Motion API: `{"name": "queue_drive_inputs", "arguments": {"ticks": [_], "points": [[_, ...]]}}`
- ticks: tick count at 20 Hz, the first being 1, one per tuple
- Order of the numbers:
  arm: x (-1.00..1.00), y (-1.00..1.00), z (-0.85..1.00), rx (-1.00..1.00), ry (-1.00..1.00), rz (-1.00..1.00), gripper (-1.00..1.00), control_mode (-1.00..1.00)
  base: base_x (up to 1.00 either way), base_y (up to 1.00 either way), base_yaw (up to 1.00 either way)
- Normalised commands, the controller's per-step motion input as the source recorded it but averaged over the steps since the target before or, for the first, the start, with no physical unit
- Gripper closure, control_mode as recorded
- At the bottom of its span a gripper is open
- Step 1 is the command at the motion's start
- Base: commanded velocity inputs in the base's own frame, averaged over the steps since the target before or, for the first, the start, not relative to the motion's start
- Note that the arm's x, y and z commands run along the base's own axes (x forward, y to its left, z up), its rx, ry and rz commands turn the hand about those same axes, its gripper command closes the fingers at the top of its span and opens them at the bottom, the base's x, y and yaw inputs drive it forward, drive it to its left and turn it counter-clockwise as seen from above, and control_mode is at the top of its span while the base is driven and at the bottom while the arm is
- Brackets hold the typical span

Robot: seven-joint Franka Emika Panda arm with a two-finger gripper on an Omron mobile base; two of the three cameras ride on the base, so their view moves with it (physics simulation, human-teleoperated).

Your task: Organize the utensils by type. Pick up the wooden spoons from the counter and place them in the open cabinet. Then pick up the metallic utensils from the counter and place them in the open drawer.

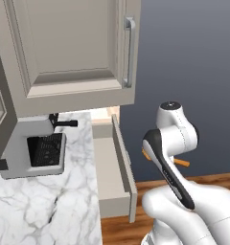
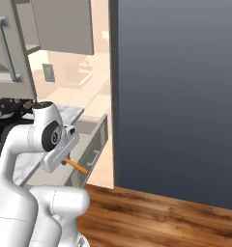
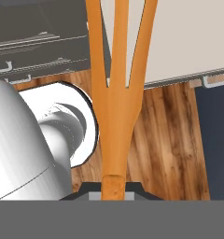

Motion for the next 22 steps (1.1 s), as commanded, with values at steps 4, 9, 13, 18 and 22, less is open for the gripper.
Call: {"name": "queue_drive_inputs", "arguments": {"ticks": [4,9,13,18,22], "points": [[0.00,0.00,0.00,0.00,0.00,0.00,1.00,1.00,0.00,0.00,0.00],[0.00,0.00,0.00,0.00,0.00,0.00,1.00,1.00,0.00,0.00,0.00],[0.05,-0.03,0.00,0.04,0.00,-0.11,1.00,-1.00,0.00,0.00,0.00],[0.24,-0.01,0.00,0.17,0.00,-0.27,1.00,-1.00,0.00,0.00,0.00],[0.34,0.00,0.00,0.28,0.00,-0.24,1.00,-1.00,0.00,0.00,0.00]]}}
